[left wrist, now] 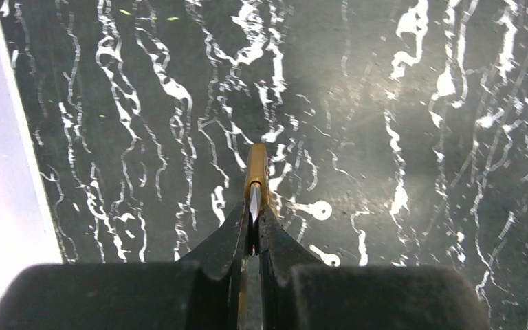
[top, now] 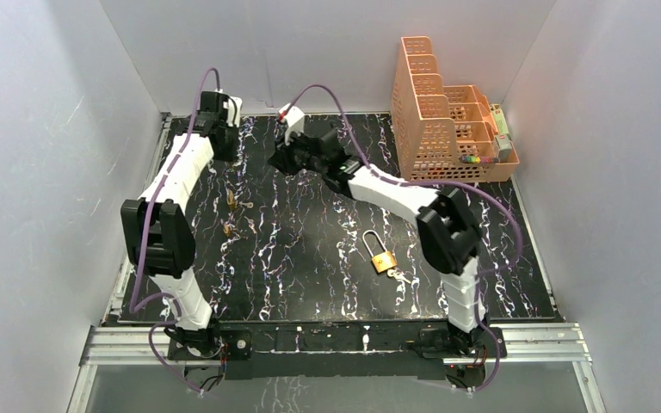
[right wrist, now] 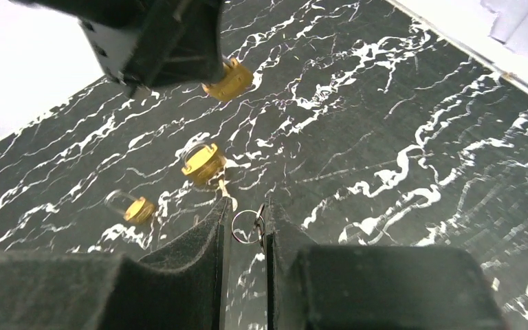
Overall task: Lock with the key
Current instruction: Place the lock at the center of the board.
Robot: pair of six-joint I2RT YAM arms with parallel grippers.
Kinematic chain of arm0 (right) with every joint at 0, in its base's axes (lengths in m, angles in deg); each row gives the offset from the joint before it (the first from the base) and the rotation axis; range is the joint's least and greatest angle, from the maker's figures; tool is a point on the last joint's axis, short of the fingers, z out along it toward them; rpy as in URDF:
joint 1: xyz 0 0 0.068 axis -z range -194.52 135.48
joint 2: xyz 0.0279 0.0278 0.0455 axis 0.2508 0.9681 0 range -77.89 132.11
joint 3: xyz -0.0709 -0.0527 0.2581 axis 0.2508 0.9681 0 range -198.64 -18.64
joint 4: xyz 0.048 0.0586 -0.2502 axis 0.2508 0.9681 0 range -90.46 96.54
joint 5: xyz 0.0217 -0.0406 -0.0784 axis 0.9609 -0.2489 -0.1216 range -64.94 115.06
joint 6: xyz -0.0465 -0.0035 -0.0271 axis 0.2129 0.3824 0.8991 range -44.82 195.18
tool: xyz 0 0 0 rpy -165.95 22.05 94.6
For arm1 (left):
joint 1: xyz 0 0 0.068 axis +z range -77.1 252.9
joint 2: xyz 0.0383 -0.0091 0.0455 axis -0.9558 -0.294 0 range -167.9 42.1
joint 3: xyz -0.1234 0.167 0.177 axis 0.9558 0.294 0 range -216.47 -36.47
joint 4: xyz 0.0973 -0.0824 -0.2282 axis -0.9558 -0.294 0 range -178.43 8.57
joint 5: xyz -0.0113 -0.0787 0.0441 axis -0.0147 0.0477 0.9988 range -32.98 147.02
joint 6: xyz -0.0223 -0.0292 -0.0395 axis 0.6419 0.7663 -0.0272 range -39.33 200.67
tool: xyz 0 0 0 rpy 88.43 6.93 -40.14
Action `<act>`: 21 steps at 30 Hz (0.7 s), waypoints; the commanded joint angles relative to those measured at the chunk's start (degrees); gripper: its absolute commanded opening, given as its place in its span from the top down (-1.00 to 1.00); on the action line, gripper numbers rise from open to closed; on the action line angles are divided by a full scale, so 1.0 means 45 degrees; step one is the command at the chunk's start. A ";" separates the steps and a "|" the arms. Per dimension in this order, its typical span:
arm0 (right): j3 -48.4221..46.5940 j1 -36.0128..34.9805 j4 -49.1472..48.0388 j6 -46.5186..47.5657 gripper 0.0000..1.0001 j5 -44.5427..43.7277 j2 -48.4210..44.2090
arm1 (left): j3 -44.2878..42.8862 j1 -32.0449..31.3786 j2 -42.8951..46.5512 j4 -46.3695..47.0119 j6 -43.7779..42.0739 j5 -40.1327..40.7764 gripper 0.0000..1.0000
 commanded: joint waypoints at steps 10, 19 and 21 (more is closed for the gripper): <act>-0.7266 -0.0418 0.0680 -0.1137 1.00 -0.1107 0.6183 | -0.2479 0.1172 -0.2204 -0.0921 -0.0322 -0.0978 1.00; -0.8298 -0.0495 -0.0553 -0.1706 1.00 -0.0656 0.8138 | -0.1761 0.1378 -0.2689 -0.0574 -0.0086 -0.1376 1.00; -0.8464 -0.0524 -0.0787 -0.1672 1.00 -0.0643 0.8500 | -0.1583 0.1385 -0.2748 -0.0459 -0.0021 -0.1491 1.00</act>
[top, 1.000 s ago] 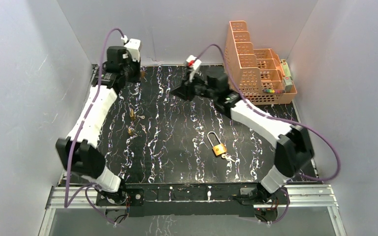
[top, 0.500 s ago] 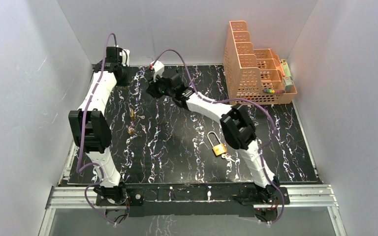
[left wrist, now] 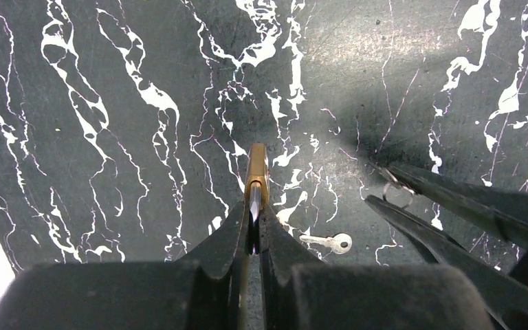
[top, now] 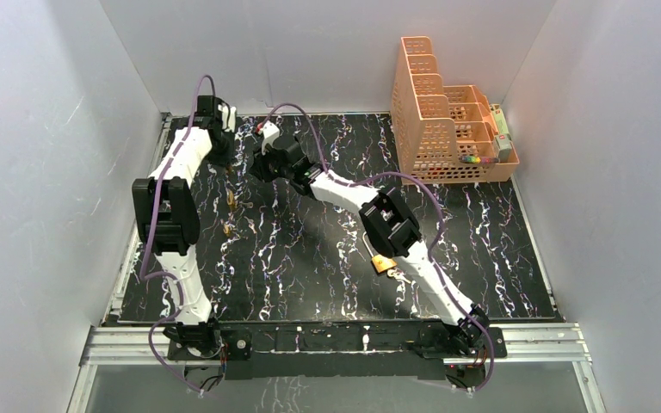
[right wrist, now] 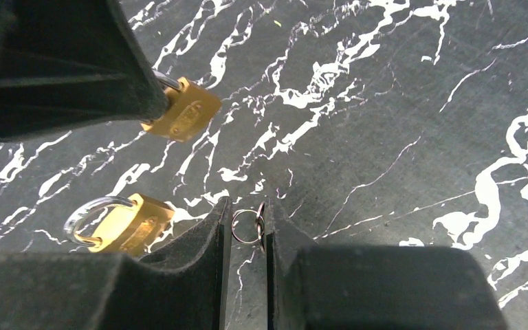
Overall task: Lock with the key
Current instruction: Place the lock at the center of the board.
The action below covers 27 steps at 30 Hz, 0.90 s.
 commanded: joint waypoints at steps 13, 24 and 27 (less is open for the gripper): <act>-0.1051 -0.0422 -0.3410 0.0139 1.00 0.0003 0.1697 | 0.0764 0.0142 -0.0130 0.0261 0.0309 -0.0298 1.00; -0.0607 -0.0517 -0.3943 0.0006 1.00 -0.0026 0.1723 | 0.0638 0.0144 -0.0605 0.0176 0.0478 0.0344 1.00; -0.0582 -0.0518 -0.3973 0.0054 1.00 -0.0094 0.1702 | 0.0567 0.0143 -0.0709 0.0102 0.0522 0.0450 1.00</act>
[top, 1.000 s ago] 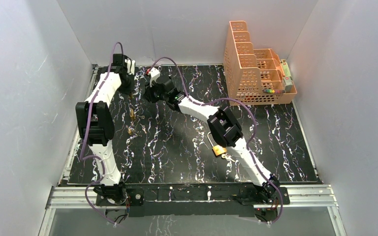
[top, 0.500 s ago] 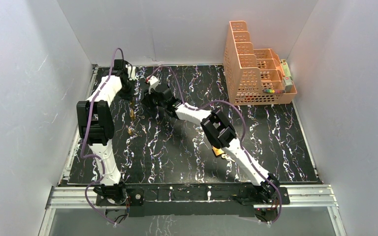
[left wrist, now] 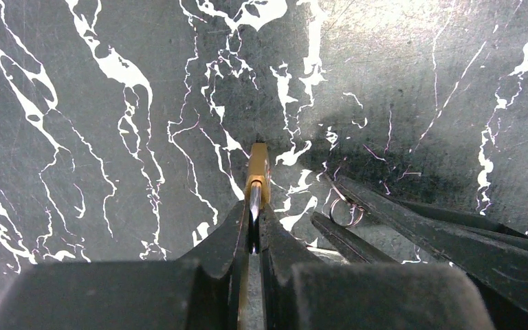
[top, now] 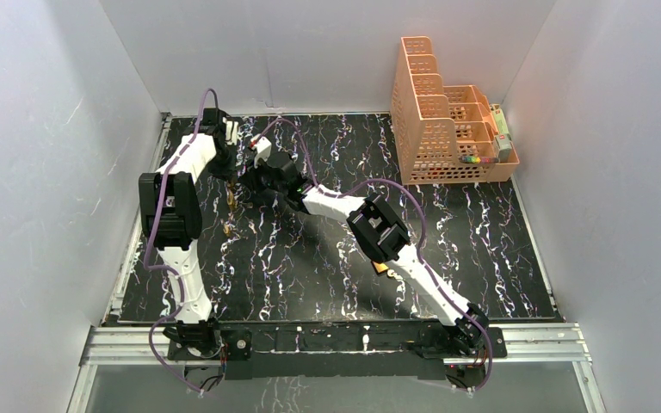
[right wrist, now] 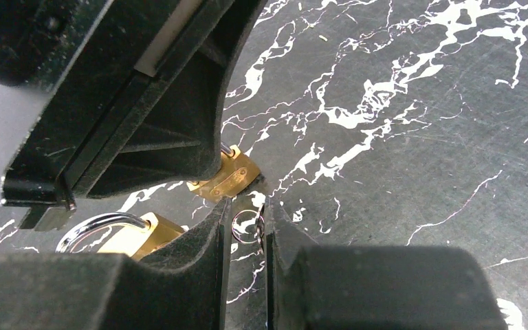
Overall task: Lock with the key
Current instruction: Place the lock at the center of the board.
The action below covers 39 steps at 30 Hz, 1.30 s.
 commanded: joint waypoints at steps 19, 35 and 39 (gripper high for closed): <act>0.0338 0.0012 -0.1248 0.0599 0.07 -0.0470 -0.0461 | -0.0336 0.0060 0.0554 -0.0162 0.0280 -0.0266 0.24; 0.7372 0.0409 -0.3578 0.3400 -0.92 -0.2679 -0.7393 | 0.1158 0.0265 0.5011 0.2482 0.1026 -0.1690 -0.09; 0.9618 0.1251 -0.2385 0.3158 0.57 -0.0104 -0.9923 | 0.1405 0.0265 0.6014 0.2607 0.1248 -0.2863 -0.13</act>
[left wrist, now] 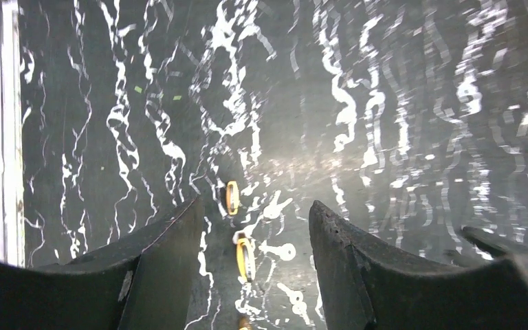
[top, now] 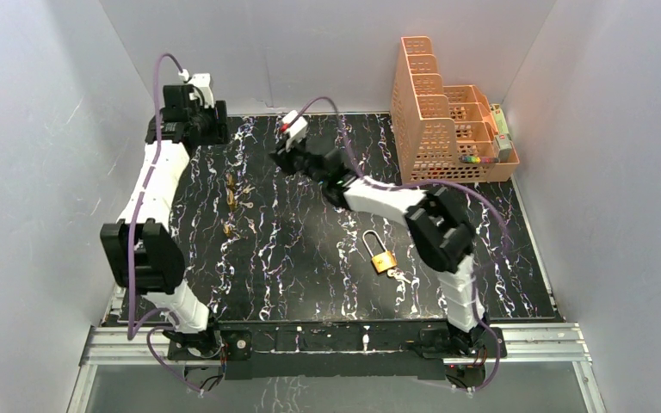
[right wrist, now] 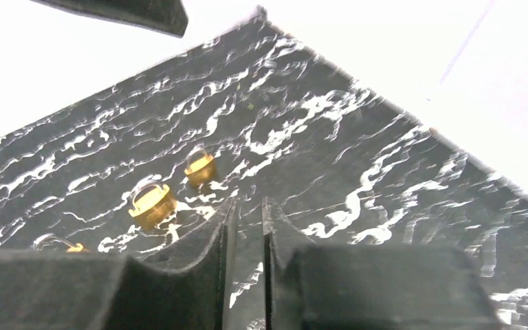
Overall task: Lock with the key
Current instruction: Place the lock at the center of the board, then pick up the lock from the center of the board.
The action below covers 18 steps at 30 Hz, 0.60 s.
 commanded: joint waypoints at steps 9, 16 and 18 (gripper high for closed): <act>0.8233 0.0979 0.1443 0.0355 1.00 -0.0963 -0.9271 | 0.2125 0.0051 0.3853 0.1060 0.1054 -0.3108 -0.24; 0.8710 0.0984 0.5923 -0.0204 0.93 -0.3784 -1.2858 | 0.2802 0.0051 0.4631 0.1064 0.1139 -0.3421 -0.26; 0.8508 0.1012 0.7308 -0.1116 -0.84 -0.5012 -1.3318 | 0.2709 0.0051 0.4685 0.1066 0.1197 -0.3785 -0.26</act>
